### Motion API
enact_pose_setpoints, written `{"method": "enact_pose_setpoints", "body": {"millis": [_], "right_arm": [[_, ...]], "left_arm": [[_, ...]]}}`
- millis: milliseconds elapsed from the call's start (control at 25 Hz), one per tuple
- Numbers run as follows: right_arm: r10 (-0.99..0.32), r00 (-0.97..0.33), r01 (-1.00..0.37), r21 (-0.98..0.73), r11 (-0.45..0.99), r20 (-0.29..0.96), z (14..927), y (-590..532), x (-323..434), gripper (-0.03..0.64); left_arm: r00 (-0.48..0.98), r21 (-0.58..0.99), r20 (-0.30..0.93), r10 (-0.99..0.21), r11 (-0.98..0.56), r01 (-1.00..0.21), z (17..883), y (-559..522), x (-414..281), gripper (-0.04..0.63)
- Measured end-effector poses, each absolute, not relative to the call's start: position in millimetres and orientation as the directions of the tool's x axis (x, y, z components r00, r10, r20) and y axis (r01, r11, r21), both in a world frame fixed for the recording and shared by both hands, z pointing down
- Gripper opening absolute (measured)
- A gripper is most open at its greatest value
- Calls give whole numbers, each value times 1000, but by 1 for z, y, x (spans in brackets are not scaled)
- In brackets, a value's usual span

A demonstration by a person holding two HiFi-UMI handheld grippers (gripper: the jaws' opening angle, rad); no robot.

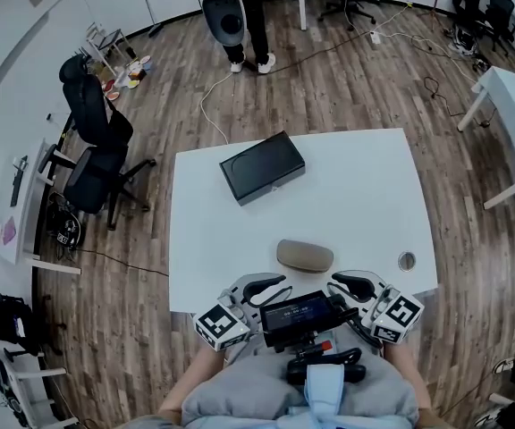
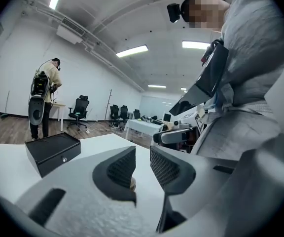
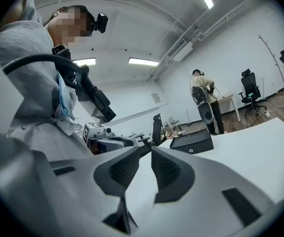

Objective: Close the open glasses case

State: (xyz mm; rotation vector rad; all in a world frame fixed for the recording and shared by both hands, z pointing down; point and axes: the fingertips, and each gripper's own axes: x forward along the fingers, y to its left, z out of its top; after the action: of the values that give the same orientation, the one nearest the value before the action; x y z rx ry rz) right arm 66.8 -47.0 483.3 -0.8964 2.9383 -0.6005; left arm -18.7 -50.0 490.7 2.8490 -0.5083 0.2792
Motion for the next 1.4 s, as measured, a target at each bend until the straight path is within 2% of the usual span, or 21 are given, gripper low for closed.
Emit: {"method": "enact_pose_setpoints", "body": {"millis": [360, 720, 1000, 1400], "right_arm": [[-545, -833, -539, -361, 761, 95, 483, -51, 67, 86], [-522, -849, -511, -371, 776, 78, 480, -50, 66, 71], [-528, -840, -537, -330, 777, 123, 489, -51, 68, 40], [-520, -846, -525, -350, 776, 117, 492, -51, 72, 34]], "left_arm": [[934, 195, 237, -268, -929, -316, 490, -48, -12, 20], [933, 204, 249, -259, -928, -312, 491, -52, -10, 20], [928, 200, 266, -260, -927, -317, 493, -54, -7, 20], [924, 195, 273, -268, -925, -326, 497, -52, -5, 20]]}}
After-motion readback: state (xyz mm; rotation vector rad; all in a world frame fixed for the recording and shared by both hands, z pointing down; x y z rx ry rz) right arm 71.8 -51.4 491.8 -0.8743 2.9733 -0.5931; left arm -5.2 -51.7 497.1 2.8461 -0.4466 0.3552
